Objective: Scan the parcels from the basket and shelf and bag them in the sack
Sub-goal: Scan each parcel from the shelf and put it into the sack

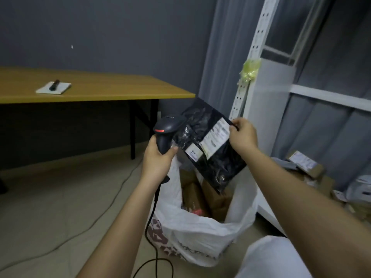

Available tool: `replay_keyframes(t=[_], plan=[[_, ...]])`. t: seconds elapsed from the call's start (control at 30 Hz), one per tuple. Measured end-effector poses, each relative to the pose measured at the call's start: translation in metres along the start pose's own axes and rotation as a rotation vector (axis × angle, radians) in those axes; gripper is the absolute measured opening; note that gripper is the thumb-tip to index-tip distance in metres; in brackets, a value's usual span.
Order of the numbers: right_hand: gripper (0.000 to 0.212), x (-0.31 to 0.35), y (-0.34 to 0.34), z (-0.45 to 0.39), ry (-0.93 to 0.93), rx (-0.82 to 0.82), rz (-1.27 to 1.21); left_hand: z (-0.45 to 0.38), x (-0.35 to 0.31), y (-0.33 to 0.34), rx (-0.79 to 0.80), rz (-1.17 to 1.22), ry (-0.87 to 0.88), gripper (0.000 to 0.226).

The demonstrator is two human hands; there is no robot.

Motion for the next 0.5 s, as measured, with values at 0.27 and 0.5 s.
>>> replay_keyframes(t=[0.27,0.5], plan=[[0.035,-0.122,0.075,-0.011,0.249,0.191,0.223,-0.029,0.040,0.058,0.143,-0.047,-0.077,0.034],[0.034,-0.142,0.106,-0.026,0.198,0.327,0.023,-0.031,0.046,0.097,0.230,-0.041,-0.115,0.031]])
Point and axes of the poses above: each hand's wrist, its own z-axis away from the middle knuckle, its own y-axis out of the palm, x = y × z, the point moved 7 cm from there along -z, towards the middle knuckle, and after that the axes turned 5 degrees about -z, right-handed, at the moved point
